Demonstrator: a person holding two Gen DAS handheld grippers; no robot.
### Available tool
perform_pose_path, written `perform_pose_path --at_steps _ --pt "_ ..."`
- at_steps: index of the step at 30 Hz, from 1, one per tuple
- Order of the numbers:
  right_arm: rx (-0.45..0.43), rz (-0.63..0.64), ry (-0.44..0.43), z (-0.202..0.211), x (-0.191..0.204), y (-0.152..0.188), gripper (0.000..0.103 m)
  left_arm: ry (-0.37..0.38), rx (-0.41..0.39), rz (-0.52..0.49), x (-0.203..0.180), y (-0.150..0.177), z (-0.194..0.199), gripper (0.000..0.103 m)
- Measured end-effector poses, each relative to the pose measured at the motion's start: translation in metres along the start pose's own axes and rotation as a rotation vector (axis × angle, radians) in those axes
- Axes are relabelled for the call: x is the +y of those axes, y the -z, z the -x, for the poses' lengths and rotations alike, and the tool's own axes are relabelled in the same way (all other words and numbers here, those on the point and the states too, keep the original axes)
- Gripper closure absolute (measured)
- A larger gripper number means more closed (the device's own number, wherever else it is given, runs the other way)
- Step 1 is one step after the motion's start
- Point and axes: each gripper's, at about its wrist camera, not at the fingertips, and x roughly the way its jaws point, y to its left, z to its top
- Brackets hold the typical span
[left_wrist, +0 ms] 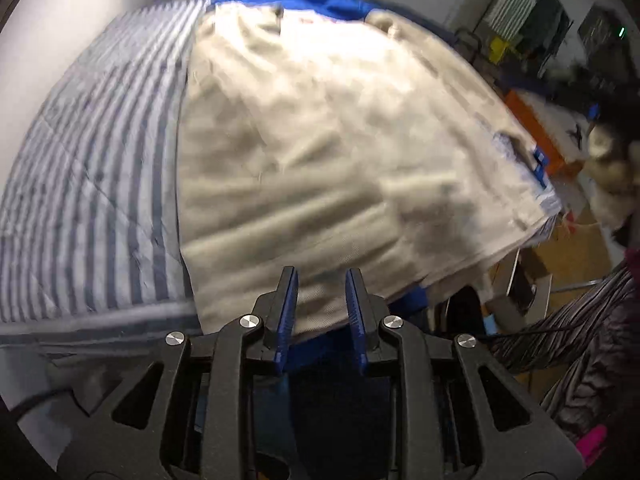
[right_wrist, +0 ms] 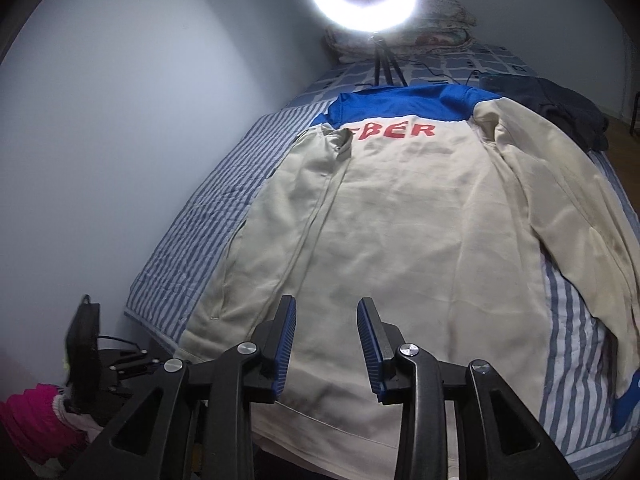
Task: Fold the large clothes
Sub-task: 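Smooth the folded panel flat and open both tools, lifting away, then reach the right tool to the spread sleeve's blue cuff and close on it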
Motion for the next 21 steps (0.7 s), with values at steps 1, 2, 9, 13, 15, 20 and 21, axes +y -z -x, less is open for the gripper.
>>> perform_pose_path --at_steps 1,2,9,13,15,20,21 --pt "-0.009 0.002 0.006 0.003 -0.003 -0.001 0.069 -0.005 -0.033 -0.007 -0.004 -0.006 0.010 0.080" --pt "-0.019 0.004 0.008 0.007 -0.006 -0.001 0.068 -0.005 -0.054 -0.010 -0.007 -0.012 0.017 0.080" --pt "-0.097 -0.035 0.081 0.034 -0.040 -0.001 0.051 0.060 -0.165 0.070 -0.018 -0.072 0.039 0.054" --pt "-0.123 -0.062 0.160 0.053 -0.073 0.000 0.051 0.102 -0.193 0.067 -0.035 -0.096 0.042 0.051" --pt "-0.133 -0.083 0.186 0.061 -0.090 0.001 0.051 0.119 -0.200 0.063 -0.045 -0.102 0.039 0.051" --pt "-0.133 -0.143 0.270 0.080 -0.146 0.009 0.051 0.148 -0.174 0.012 -0.067 -0.110 0.024 0.051" --pt "-0.138 -0.158 0.285 0.084 -0.158 0.010 0.051 0.145 -0.162 0.001 -0.069 -0.110 0.020 0.051"
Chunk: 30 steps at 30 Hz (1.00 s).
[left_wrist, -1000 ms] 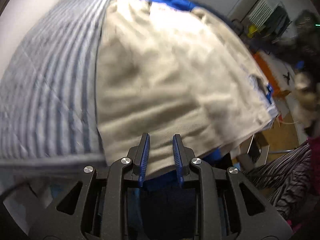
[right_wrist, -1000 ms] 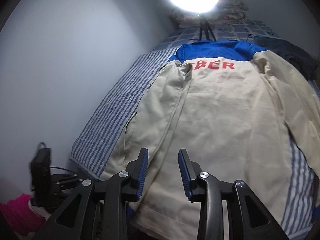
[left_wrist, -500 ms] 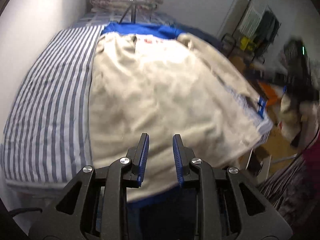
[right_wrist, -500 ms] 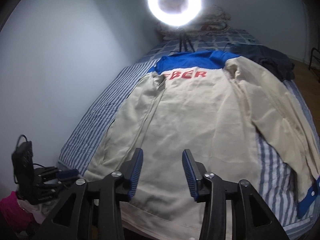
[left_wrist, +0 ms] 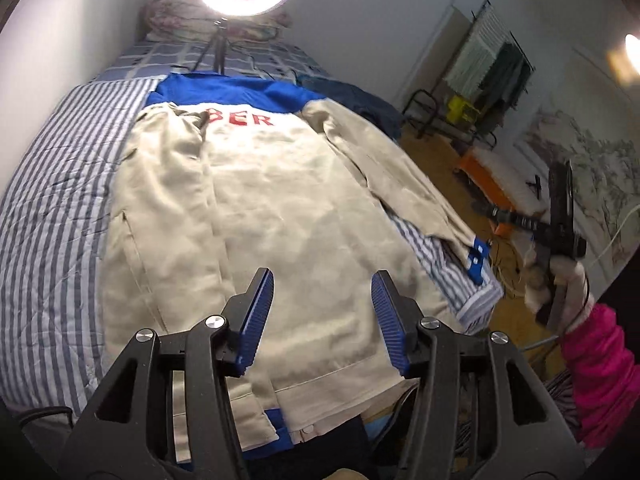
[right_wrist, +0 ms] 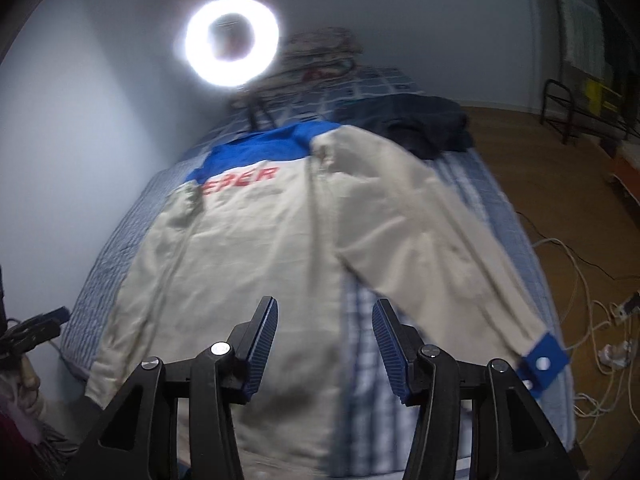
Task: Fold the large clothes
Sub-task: 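Reach the right tool to the spread sleeve's blue cuff and close on it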
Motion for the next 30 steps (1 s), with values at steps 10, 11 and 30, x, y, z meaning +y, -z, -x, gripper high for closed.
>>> perform_pose_path --at_steps 10,11,30 --pt "0.031 -0.274 0.177 -0.007 -0.157 0.005 0.050 0.027 0.046 0.102 0.013 0.004 -0.018 0.051" --pt "0.045 -0.283 0.190 -0.010 -0.165 0.008 0.050 0.028 0.047 0.103 0.013 0.004 -0.018 0.051" --pt "0.176 -0.412 0.153 -0.048 -0.229 0.052 0.045 0.034 0.112 0.043 -0.008 0.006 -0.051 0.051"
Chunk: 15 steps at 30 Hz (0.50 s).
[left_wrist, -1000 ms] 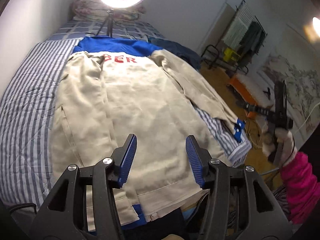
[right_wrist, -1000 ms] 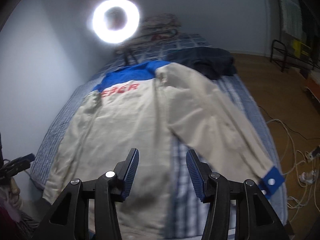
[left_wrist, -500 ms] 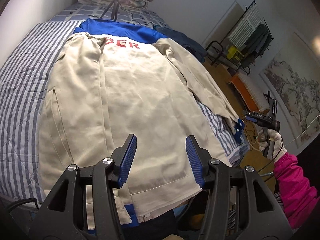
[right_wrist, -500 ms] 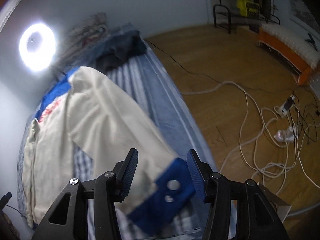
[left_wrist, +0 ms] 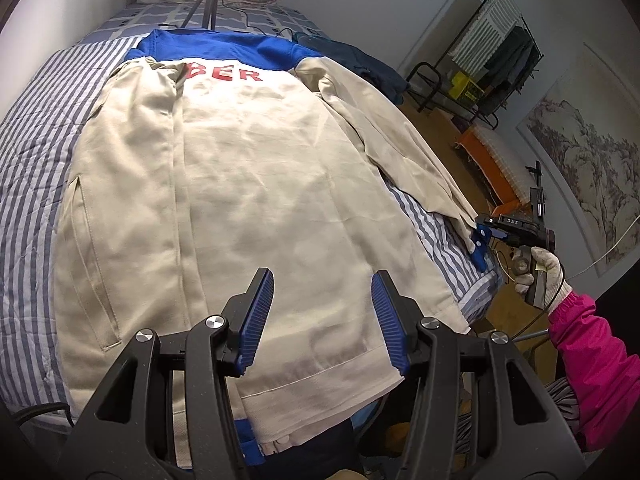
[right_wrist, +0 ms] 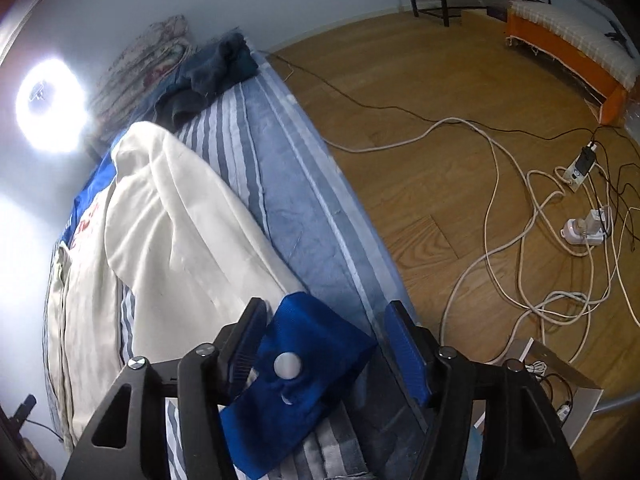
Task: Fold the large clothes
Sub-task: 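Reach the right tool to the spread sleeve's blue cuff and close on it, then carry the held sleeve across the jacket back toward the left tool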
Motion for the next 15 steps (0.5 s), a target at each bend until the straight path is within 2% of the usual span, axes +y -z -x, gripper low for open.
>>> perform_pose_path --at_steps 4,7,12,15 --pt "0.019 0.031 -0.023 0.001 0.006 0.004 0.079 -0.001 0.009 -0.009 -0.003 -0.001 -0.004 0.051" --pt "-0.008 0.091 0.007 0.014 0.020 0.007 0.095 -0.003 0.010 -0.015 -0.005 -0.002 -0.006 0.051" --pt "-0.081 0.123 0.002 0.047 0.042 0.013 0.100 -0.009 0.005 -0.028 -0.007 -0.004 -0.009 0.051" --pt "-0.135 0.195 -0.011 0.072 0.070 0.022 0.101 -0.011 0.001 -0.025 -0.006 -0.005 -0.009 0.051"
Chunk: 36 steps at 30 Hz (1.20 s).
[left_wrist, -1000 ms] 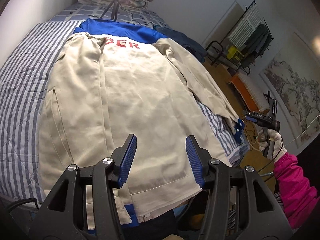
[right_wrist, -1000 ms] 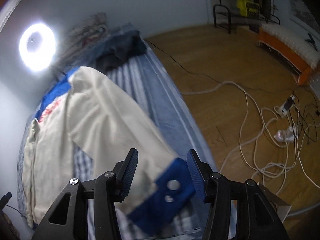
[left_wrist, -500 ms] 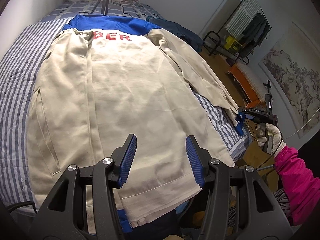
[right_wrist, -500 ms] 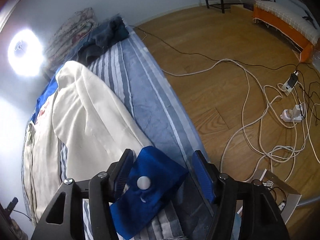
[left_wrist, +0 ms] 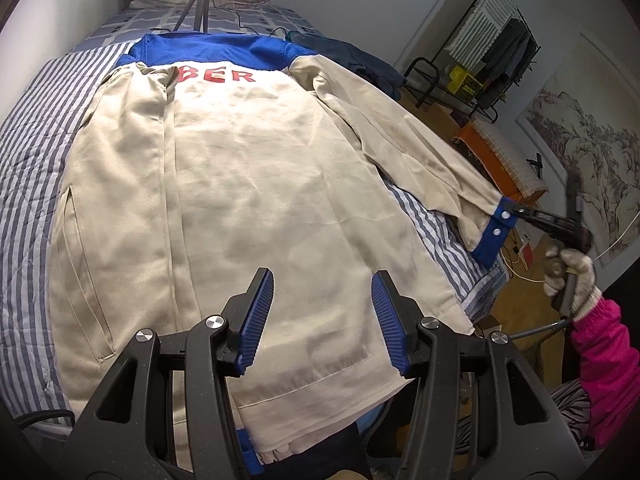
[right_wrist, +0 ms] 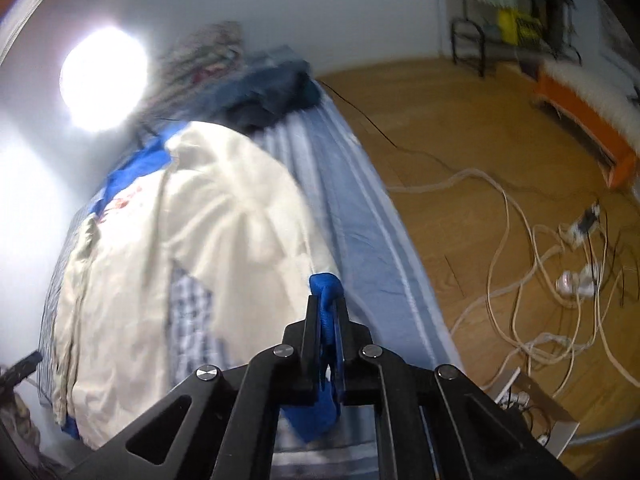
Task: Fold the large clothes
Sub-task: 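Carry the held sleeve across the jacket back toward the left tool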
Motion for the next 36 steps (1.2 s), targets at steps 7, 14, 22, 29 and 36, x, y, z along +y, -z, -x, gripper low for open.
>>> perform_pose_path --at_steps 7,14,22,29,36 --pt "-0.075 0.210 -0.088 0.043 0.090 0.017 0.101 -0.014 -0.021 0.036 0.009 -0.002 0.005 0.051" --pt "-0.032 0.536 -0.216 0.047 0.208 0.070 0.101 -0.010 -0.048 0.119 0.023 -0.005 0.013 0.051" --pt "0.188 0.916 -0.286 -0.004 0.292 0.173 0.101 0.000 -0.024 0.218 0.042 0.000 0.007 0.051" --pt "0.202 0.851 -0.316 -0.006 0.282 0.165 0.101 0.030 0.030 0.276 0.050 0.009 -0.012 0.051" --pt "0.170 0.796 -0.470 0.020 0.296 0.151 0.087 0.115 0.083 0.351 0.044 0.009 -0.033 0.051"
